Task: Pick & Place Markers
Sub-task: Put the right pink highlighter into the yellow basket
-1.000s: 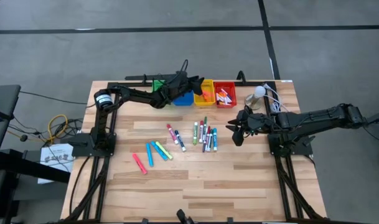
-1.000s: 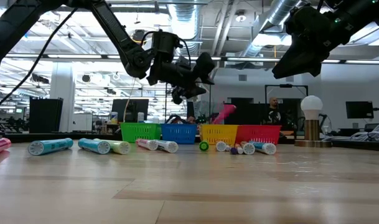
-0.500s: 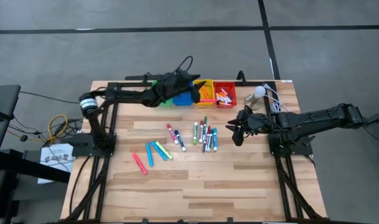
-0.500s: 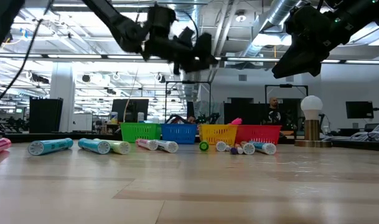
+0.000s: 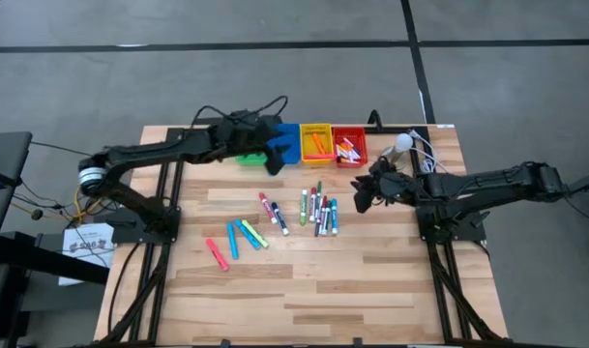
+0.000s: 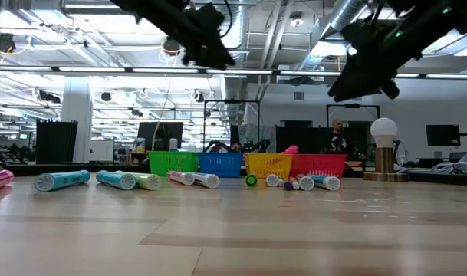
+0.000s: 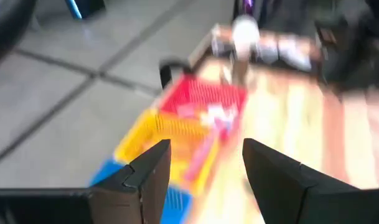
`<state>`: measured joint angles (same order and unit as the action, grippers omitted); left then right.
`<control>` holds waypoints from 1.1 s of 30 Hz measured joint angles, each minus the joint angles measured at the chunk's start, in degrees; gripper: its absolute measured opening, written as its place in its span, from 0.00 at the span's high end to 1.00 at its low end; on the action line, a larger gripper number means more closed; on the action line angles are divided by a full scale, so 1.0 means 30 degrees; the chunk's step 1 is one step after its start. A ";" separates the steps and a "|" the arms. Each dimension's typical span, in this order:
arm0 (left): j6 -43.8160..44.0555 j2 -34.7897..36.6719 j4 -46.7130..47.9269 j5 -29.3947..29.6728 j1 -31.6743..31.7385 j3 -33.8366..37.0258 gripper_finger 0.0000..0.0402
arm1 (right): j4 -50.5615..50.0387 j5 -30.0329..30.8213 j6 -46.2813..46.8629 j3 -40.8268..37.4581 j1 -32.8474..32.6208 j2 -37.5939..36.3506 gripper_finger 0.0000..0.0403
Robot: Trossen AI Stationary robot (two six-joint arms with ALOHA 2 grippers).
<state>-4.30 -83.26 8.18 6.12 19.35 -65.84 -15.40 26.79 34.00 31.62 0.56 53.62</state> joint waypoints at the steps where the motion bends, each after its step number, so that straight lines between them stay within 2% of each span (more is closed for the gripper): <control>1: -0.0113 0.0364 0.1244 -0.0028 -0.0104 0.0000 0.50 | 0.0158 -0.0374 -0.0048 0.0000 0.0373 0.0346 0.75; 5: -0.1053 0.1545 0.5846 -0.0030 -0.0599 0.0000 0.50 | 0.1337 -0.3568 -0.1566 0.0000 0.2080 0.2404 0.75; 7: -0.1027 0.1865 0.7249 -0.0100 -0.0973 0.0075 0.50 | 0.2079 -0.4424 -0.2452 0.0000 0.2830 0.3585 0.75; 12: -0.0918 0.3013 0.7542 -0.0134 -0.2300 0.2015 0.50 | 0.3635 -0.4783 -0.3923 0.0383 0.4820 0.5711 0.75; 19: 0.1349 0.4606 0.7351 -0.0143 -0.4484 0.5837 0.50 | 0.3092 -0.7875 -0.6766 0.2951 0.7419 0.8013 0.75; 27: 0.4597 0.5785 0.6575 -0.0035 -0.6385 0.7704 0.50 | -0.1934 -0.7948 -0.9561 0.6756 0.8616 1.1377 0.75; 33: 0.5180 0.5849 0.6464 0.0260 -0.7002 0.7774 0.50 | -0.2574 -0.7897 -1.1033 0.8731 0.8611 1.3223 0.75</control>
<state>11.25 -65.71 27.57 6.90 -1.65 -42.52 -23.12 3.09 0.90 57.81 26.39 93.29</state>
